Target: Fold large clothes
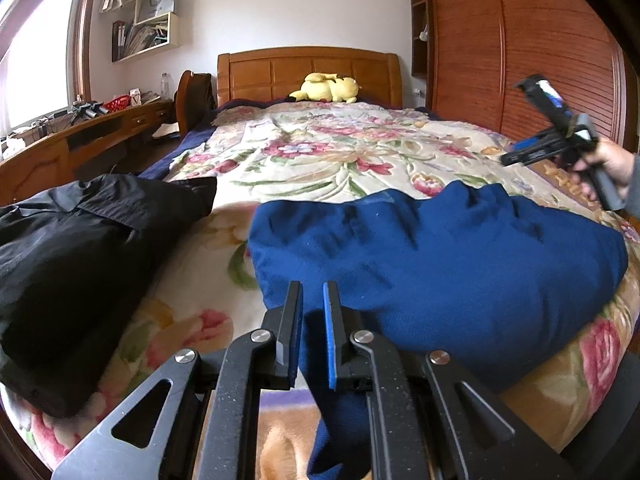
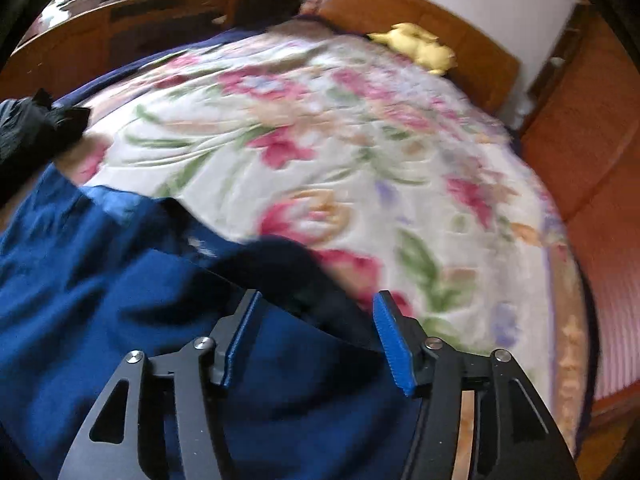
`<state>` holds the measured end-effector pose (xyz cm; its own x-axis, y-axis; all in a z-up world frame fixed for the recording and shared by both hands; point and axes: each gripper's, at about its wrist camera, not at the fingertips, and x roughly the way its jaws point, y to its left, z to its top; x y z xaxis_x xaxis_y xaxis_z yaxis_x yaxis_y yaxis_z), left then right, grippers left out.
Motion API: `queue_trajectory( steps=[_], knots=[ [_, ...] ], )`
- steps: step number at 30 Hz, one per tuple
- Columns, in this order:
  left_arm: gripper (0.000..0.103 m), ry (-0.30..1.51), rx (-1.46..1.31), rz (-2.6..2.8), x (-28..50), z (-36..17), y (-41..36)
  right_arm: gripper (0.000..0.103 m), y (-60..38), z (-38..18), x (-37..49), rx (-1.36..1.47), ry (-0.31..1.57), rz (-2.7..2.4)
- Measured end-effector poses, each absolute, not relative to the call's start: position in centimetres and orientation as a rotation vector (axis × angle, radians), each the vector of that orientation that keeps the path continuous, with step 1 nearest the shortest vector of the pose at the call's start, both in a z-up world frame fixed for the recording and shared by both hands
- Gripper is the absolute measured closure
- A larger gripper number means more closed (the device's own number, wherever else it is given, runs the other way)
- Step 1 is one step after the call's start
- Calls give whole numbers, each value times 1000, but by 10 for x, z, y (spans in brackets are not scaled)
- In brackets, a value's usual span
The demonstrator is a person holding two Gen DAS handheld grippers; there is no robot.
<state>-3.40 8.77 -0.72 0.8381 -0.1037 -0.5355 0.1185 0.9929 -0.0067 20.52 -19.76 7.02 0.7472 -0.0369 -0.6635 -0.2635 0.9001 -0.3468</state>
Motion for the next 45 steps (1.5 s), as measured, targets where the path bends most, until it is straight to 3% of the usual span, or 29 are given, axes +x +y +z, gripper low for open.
queue_trajectory(
  steps=[11, 17, 29, 35, 45],
  knots=[
    [92, 615, 8, -117, -44, -24, 99, 43, -287, -5, 217, -265, 920, 14],
    [80, 657, 1, -112, -48, -36, 105, 43, -285, 7, 193, -270, 820, 23],
    [73, 640, -26, -121, -65, -30, 112, 43, -231, 45, 60, -430, 527, 12],
    [68, 597, -2, -146, -81, -16, 97, 43, -226, 50, 15, -358, 510, 110],
    [68, 632, 29, -138, -77, -26, 86, 43, -218, -5, -22, -305, 592, 259]
  ],
)
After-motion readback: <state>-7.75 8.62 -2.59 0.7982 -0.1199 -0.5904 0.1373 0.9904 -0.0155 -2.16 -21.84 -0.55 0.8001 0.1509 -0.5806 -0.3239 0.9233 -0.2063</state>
